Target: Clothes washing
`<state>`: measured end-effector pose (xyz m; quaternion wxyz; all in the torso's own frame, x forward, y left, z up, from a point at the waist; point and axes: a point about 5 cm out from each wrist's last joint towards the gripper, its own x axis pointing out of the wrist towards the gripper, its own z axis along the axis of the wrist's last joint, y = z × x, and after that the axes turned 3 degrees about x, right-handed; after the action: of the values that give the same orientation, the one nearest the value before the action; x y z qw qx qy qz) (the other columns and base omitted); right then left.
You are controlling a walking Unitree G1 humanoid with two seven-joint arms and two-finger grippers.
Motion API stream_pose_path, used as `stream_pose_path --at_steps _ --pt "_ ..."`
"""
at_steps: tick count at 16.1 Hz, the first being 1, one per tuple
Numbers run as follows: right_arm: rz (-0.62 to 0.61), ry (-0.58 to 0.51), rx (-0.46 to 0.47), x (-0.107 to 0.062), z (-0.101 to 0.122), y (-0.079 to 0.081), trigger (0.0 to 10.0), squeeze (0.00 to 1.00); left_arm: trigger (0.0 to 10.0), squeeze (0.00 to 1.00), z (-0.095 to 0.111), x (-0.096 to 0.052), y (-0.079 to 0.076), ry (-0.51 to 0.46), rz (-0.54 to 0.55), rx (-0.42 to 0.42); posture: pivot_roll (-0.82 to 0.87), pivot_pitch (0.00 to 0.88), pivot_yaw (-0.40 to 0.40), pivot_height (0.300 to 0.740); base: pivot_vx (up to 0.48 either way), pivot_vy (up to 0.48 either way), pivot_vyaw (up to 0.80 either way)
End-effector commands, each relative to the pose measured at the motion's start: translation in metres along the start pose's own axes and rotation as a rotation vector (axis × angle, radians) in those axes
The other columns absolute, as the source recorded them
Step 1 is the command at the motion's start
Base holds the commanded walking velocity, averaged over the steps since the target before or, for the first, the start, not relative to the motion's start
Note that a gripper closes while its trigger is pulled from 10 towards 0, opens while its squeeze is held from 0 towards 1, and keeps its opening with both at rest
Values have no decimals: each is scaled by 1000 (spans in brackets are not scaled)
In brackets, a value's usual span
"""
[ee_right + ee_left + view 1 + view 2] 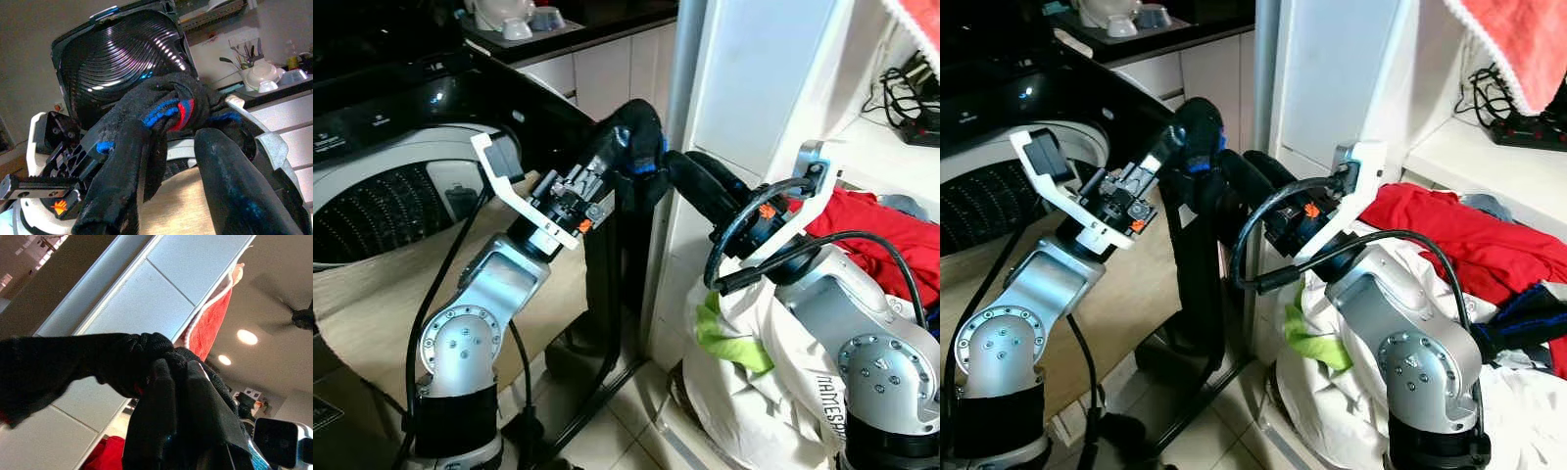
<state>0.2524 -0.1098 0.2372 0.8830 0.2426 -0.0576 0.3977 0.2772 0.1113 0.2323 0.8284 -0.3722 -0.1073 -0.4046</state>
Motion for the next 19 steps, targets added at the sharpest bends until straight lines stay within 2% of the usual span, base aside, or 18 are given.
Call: stream_pose_path --at_steps 1,2,3,4,5,6,7,8,10,11,12,13,14,15,17,19 --pt "-3 71 -60 -1 -6 0 10000 0 0 0 40 8 16 -55 85 213 -78 0 24 740 0 0 0" --pt "-10 127 -121 -2 -13 0 10000 0 0 0 100 10 29 -137 207 476 -76 0 24 740 0 0 0" --pt "-8 140 -137 -1 -15 1 10000 0 0 0 121 9 37 -126 297 597 -76 0 25 740 0 0 0" --pt "-2 175 -171 1 -17 3 10000 0 0 0 140 1 56 -23 487 772 -77 0 31 740 0 0 0" --pt "0 204 -206 3 -19 5 10000 0 0 0 149 -7 68 43 601 873 -79 0 31 740 0 0 0" --pt "3 226 -235 5 -21 6 10000 0 0 0 157 -16 77 86 689 935 -79 0 31 740 0 0 0" --pt "12 248 -275 7 -23 9 10000 0 0 0 167 -33 93 136 817 997 -77 0 30 740 0 0 0" --pt "14 257 -307 9 -25 10 10000 0 0 0 168 -44 108 230 874 1048 -75 0 27 740 0 0 0" --pt "7 260 -341 12 -27 9 10000 0 0 0 162 -57 126 351 943 1070 -75 0 26 740 0 0 0" --pt "13 279 -385 16 -29 10 10000 0 10000 0 156 -70 142 467 1019 1115 -75 0 26 740 0 0 0" --pt "31 309 -429 18 -33 12 10000 0 10000 0 151 -79 151 555 1057 1157 -75 0 24 740 0 0 0" --pt "57 341 -465 19 -37 14 10000 0 10000 0 145 -81 157 618 1034 1172 -73 0 21 740 0 0 0" --pt "66 351 -475 20 -39 15 10000 0 10000 467 142 -81 159 631 1015 1157 -73 0 21 740 0 0 0" --pt "70 362 -487 20 -40 16 10000 0 10000 1000 136 -77 160 665 967 1131 -73 0 21 740 0 0 0" --pt "60 366 -499 19 -41 14 10000 0 10000 1000 131 -71 161 709 916 1112 -74 0 21 740 0 0 0" --pt "40 366 -506 19 -42 12 10000 0 10000 1000 132 -67 163 704 904 1117 -75 0 25 740 0 0 0"
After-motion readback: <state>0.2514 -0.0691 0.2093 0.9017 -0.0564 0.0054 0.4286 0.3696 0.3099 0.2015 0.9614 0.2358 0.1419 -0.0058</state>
